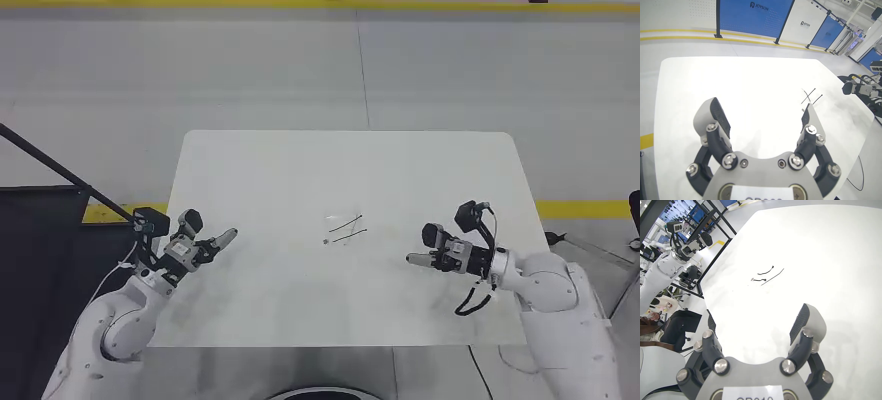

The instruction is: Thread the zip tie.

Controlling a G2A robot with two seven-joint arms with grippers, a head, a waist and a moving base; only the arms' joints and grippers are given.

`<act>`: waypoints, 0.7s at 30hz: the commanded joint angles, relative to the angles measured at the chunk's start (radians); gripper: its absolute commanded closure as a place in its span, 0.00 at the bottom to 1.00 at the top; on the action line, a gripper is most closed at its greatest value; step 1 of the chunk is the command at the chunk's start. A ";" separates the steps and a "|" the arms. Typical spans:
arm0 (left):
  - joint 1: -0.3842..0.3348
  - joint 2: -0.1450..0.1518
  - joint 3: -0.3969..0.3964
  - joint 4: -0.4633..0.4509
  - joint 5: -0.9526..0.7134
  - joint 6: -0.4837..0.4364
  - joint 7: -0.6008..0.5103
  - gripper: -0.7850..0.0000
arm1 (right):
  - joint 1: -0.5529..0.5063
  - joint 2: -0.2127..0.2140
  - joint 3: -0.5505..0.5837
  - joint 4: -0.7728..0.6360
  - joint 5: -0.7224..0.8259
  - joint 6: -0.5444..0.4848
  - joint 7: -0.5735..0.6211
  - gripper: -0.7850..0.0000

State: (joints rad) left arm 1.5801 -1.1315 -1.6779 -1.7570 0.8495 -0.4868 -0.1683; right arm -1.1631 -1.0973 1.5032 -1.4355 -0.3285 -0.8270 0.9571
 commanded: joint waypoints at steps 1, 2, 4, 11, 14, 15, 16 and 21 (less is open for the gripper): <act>0.000 0.000 0.000 0.000 0.000 0.000 0.000 0.00 | 0.000 0.000 0.000 0.000 0.001 0.000 0.001 0.00; 0.000 0.000 0.000 0.000 0.000 0.000 0.000 0.00 | 0.000 0.000 0.000 0.000 0.001 0.000 0.001 0.00; 0.000 0.000 0.001 0.000 -0.002 0.003 0.001 0.00 | -0.002 0.001 -0.014 -0.018 -0.029 -0.011 0.014 0.00; -0.027 -0.002 0.032 0.008 -0.107 -0.012 -0.043 0.00 | 0.122 0.000 -0.135 0.077 0.186 0.090 0.126 0.00; -0.032 -0.001 0.033 0.014 -0.140 -0.032 -0.054 0.00 | 0.209 0.003 -0.226 0.133 0.309 0.165 0.201 0.00; -0.034 0.000 0.030 0.016 -0.144 -0.033 -0.055 0.00 | 0.238 0.005 -0.251 0.160 0.346 0.186 0.222 0.00; -0.034 0.000 0.029 0.016 -0.145 -0.032 -0.055 0.00 | 0.269 0.006 -0.274 0.192 0.373 0.208 0.244 0.00; -0.034 0.000 0.029 0.016 -0.145 -0.032 -0.055 0.00 | 0.396 0.000 -0.367 0.351 0.425 0.251 0.287 0.00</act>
State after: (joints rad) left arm 1.5462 -1.1317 -1.6489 -1.7411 0.7049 -0.5190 -0.2235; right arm -0.7899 -1.0953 1.1530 -1.1171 0.0944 -0.5784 1.2418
